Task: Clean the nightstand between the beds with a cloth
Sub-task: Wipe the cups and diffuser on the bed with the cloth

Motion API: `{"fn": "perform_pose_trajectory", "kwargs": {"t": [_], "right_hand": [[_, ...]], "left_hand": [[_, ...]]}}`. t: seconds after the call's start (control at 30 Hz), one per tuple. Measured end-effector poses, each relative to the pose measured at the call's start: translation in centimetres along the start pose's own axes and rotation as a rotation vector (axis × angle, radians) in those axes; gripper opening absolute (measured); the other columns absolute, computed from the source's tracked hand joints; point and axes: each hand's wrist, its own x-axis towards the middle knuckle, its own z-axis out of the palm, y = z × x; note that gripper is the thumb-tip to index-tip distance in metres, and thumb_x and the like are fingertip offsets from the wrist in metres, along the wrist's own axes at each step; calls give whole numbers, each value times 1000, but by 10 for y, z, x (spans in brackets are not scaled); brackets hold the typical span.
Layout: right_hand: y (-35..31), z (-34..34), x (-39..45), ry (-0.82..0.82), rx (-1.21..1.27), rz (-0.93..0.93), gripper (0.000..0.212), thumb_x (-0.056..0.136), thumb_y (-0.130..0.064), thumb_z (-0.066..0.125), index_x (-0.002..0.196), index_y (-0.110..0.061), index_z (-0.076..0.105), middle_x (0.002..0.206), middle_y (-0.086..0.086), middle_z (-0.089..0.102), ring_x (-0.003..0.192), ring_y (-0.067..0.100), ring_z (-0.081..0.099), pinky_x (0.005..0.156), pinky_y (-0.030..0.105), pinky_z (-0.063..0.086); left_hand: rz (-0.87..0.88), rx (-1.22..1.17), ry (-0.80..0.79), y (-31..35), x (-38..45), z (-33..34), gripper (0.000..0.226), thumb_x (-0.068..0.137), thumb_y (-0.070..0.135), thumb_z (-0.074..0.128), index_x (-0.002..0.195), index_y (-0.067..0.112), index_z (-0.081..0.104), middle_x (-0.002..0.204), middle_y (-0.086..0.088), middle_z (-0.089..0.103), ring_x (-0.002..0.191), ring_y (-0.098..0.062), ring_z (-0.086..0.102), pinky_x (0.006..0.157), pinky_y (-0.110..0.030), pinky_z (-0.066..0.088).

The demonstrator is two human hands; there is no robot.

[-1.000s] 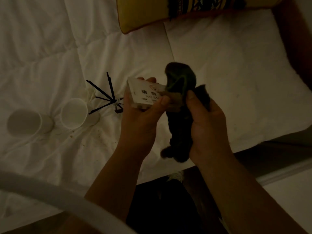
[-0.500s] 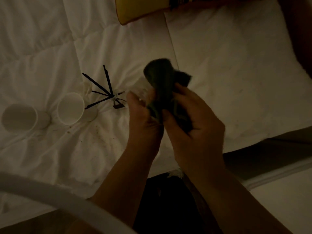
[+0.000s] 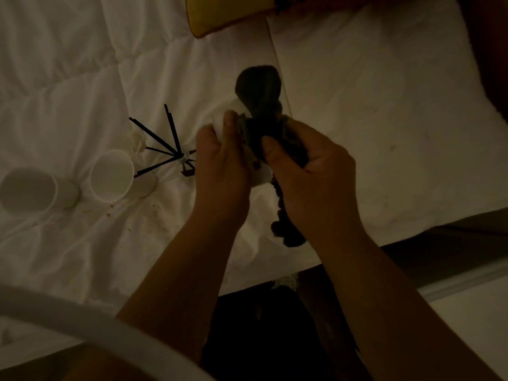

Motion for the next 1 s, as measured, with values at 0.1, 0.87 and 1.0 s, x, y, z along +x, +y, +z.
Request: {"fn": "perform_pose_trajectory", "kwargs": {"t": [0.1, 0.87, 1.0], "right_hand": [[8, -7, -8, -26, 87, 105, 24, 92, -24, 63, 115, -22, 70, 81, -15, 71, 72, -3, 66, 62, 10, 48], [38, -72, -43, -146, 608, 475, 50, 48, -52, 88, 91, -29, 75, 87, 4, 74, 71, 21, 71, 56, 30, 54], [6, -74, -38, -25, 528, 393, 34, 74, -17, 76, 108, -19, 68, 96, 6, 74, 81, 26, 71, 62, 34, 55]], "left_hand": [[6, 0, -7, -2, 15, 2, 37, 99, 42, 43, 112, 8, 51, 99, -7, 63, 84, -11, 67, 65, -29, 57], [364, 1165, -332, -25, 60, -6, 52, 91, 37, 60, 137, 19, 41, 134, -10, 50, 120, -29, 47, 92, -43, 44], [243, 864, -352, 15, 11, -14, 40, 96, 39, 52, 131, 21, 48, 122, 0, 57, 105, -14, 55, 84, -28, 46]]}}
